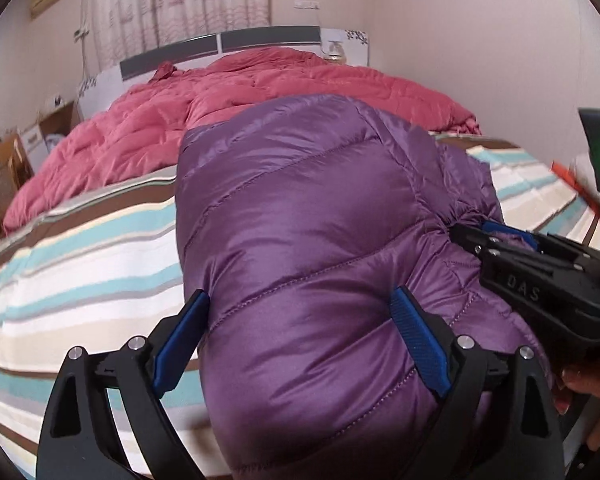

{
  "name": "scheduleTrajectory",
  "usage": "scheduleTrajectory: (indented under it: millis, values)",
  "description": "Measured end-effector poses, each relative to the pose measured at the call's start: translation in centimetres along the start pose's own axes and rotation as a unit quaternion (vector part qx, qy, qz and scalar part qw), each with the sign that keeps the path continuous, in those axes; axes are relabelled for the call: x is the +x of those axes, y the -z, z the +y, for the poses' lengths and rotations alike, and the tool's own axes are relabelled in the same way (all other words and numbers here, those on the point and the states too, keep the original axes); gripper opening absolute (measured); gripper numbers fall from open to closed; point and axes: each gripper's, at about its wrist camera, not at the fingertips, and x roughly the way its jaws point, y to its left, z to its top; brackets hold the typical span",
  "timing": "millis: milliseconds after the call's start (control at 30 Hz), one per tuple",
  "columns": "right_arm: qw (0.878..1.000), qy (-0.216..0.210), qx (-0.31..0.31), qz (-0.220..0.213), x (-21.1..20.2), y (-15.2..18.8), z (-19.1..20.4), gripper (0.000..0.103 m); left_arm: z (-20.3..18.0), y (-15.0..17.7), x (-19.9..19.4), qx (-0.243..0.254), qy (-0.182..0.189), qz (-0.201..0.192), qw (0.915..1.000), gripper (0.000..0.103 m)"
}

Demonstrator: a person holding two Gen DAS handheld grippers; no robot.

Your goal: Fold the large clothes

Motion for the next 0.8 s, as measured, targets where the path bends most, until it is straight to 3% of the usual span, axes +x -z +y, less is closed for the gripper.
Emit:
scheduleTrajectory:
  millis: [167,233,300,367,433,500,567,700,800]
  values:
    - [1.000,-0.023,0.003,-0.009,-1.4,-0.3,-0.4,0.043,0.7,-0.2,-0.4,-0.012,0.018,0.001,0.9998,0.094]
    - [0.999,-0.040,0.016,-0.017,-2.5,-0.7,-1.1,0.052,1.8,-0.5,-0.9,-0.033,0.029,0.003,0.9990,0.100]
    - [0.998,-0.053,0.025,-0.033,-3.9,-1.2,-2.0,0.076,2.9,-0.8,-1.9,-0.052,0.029,-0.008,0.9982,0.101]
    - [0.998,-0.050,0.022,-0.035,-4.6,-1.7,-2.8,0.076,4.3,-1.3,-2.8,-0.065,0.024,-0.029,0.9972,0.101]
    - [0.998,-0.059,0.033,-0.020,-4.4,-2.2,-3.8,0.076,5.8,-1.6,-2.7,-0.076,0.028,-0.025,0.9964,0.101]
    - [0.996,-0.072,0.051,0.008,-3.6,-2.5,-4.8,0.085,7.3,-1.7,-1.9,-0.096,0.038,-0.006,0.9946,0.101]
    - [0.993,-0.088,0.067,0.044,-2.1,-2.6,-5.8,0.086,8.7,-1.4,-0.8,-0.123,0.065,0.014,0.9902,0.101]
    - [0.985,-0.115,0.089,0.091,0.4,-2.2,-6.6,0.089,10.1,-0.8,0.9,-0.167,0.124,0.041,0.9772,0.101]
    - [0.972,-0.158,0.117,0.131,2.7,-1.8,-6.8,0.089,10.0,-0.4,2.2,-0.182,0.169,0.061,0.9667,0.101]
